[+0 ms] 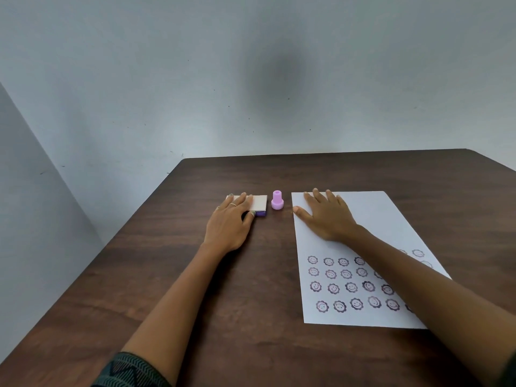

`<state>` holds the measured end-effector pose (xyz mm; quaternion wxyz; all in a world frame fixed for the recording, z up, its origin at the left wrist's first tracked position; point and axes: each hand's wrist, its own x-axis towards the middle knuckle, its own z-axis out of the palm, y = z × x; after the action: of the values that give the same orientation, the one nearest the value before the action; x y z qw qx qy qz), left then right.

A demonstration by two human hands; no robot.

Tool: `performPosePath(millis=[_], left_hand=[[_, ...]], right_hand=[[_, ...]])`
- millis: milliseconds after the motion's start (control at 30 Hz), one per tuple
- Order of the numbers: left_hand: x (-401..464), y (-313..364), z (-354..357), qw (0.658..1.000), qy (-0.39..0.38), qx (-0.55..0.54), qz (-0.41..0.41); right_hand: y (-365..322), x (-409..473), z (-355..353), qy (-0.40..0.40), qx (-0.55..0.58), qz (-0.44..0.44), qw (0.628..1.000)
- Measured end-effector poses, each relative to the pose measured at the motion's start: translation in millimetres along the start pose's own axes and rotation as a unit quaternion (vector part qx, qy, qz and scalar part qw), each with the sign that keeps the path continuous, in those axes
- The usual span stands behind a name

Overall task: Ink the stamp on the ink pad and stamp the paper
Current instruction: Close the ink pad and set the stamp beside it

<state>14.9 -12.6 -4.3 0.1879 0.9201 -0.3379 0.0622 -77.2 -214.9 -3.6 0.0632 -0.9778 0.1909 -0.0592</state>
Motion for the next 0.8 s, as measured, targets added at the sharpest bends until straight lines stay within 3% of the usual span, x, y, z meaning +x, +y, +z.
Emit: performPosePath(millis=[800], left_hand=[[-9,2,1,0.999,-0.003,0.036,0.015]], right_hand=[[9,9,8,0.008,0.051,-0.029,0.998]])
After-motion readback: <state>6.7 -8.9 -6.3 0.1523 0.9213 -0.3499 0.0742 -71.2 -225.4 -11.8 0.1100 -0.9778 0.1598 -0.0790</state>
